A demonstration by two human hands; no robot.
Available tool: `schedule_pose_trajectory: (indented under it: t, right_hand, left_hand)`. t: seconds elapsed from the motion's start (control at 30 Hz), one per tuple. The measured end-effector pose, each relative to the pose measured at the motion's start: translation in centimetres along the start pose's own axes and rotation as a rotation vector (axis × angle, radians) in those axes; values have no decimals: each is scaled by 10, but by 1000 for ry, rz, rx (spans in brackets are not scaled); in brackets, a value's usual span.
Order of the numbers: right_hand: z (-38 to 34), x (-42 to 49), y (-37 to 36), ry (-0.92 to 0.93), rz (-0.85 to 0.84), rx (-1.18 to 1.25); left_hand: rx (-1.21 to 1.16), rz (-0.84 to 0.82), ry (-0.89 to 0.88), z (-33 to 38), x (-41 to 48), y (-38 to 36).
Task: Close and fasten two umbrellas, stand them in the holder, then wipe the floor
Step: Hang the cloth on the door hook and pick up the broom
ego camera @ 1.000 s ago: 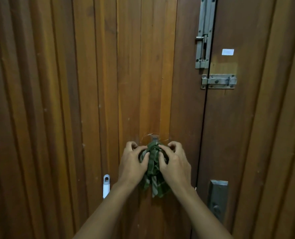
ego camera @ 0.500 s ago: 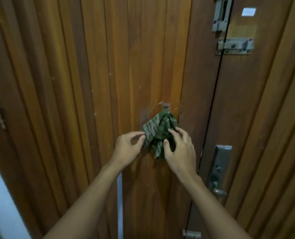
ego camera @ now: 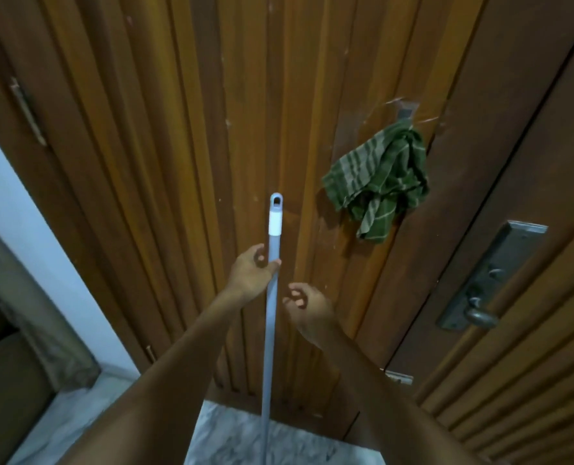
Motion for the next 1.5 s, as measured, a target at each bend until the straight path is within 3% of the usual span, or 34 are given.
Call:
schedule_pose_trajectory:
  t: [0.1,0.17,0.33,0.67,0.8,0.93,1.23,1.5]
  right_hand:
    - [9,9,-34,-100,-189,57]
    - [10,14,-47,-67,-240,96]
    - [15,23,-65,-27,-240,-10]
    - [25,-23,-34,20,-136,169]
    - [36,-50,0,2,-67,210]
    - [62,-88,38,-57,-136,125]
    - [101,-173,176,-97,143,104]
    - [151,-296,341,-145,430,53]
  left_hand:
    - [-1,27,-4,-12,7,-11]
    - [-12,26,3,-15,8,-17]
    - [-2,35,-47,-17,11,-26]
    - [-127,-69,-265,7,-42,4]
    - [-204,-171,-289,40,-84,6]
    - [-240,-261,-378,85,-129,1]
    - [-273,-495,-610,185,-250,-49]
    - [-344,-679,-705,280,-424,-110]
Point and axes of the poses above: each hand's wrist, its own x-axis towards the middle knuckle, its own y-axis out of the back of the hand, z = x × y, the point moved 5 cm from there along x, towards the middle knuckle, and after that the axes turned 13 degrees about z, right-handed, at the moved point
